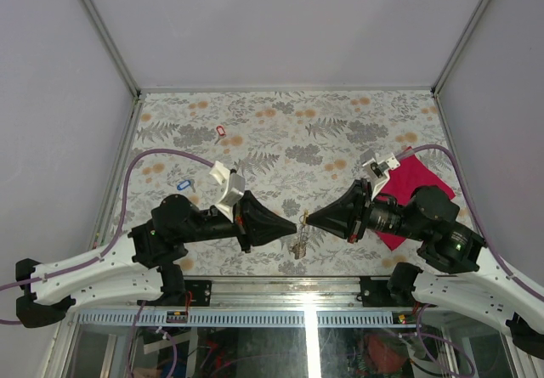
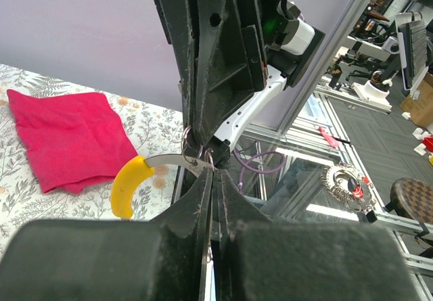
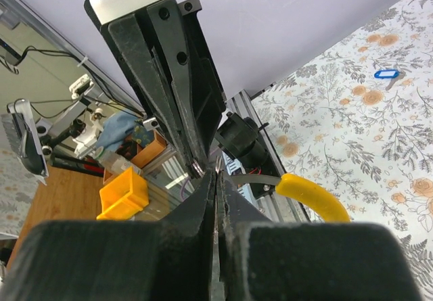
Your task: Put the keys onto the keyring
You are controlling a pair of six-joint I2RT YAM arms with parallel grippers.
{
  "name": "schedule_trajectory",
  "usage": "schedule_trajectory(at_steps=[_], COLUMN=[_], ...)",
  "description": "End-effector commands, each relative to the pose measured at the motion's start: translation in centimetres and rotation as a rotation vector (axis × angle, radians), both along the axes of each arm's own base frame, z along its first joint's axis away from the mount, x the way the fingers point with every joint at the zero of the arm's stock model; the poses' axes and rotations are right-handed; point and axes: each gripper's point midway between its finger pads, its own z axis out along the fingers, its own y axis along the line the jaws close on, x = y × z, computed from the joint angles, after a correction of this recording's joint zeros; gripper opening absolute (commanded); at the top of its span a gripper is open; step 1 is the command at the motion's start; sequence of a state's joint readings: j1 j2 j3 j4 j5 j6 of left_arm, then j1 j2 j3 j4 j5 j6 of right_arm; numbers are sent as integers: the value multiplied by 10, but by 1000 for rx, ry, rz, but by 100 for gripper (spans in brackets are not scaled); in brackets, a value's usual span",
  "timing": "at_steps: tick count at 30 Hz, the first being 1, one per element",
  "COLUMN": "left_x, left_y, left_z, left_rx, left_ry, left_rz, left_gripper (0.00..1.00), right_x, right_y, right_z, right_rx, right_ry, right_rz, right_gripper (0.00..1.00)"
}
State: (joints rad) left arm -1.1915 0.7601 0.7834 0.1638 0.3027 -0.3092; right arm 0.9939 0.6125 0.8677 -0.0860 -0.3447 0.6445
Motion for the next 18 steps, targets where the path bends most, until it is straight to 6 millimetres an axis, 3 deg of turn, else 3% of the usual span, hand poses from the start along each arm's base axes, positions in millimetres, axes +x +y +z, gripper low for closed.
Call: schedule_trajectory(at_steps=[1, 3, 9, 18], left_x=[-10, -11, -16, -15], left_y=[4, 3, 1, 2], left_z=[28, 29, 33, 38], left_rx=[-80, -77, -74, -73], left_ry=[-53, -56, -65, -68], left_rz=[-42, -48, -78, -72], left_gripper=[0, 1, 26, 31], right_x=[9, 9, 10, 6], right_y=[-4, -3, 1, 0], right_z=[28, 27, 24, 20], right_rx=[105, 101, 86, 60], right_ry=[-12, -7, -16, -77], right_rz=[-59, -61, -50, -27], right_gripper=[0, 0, 0, 0])
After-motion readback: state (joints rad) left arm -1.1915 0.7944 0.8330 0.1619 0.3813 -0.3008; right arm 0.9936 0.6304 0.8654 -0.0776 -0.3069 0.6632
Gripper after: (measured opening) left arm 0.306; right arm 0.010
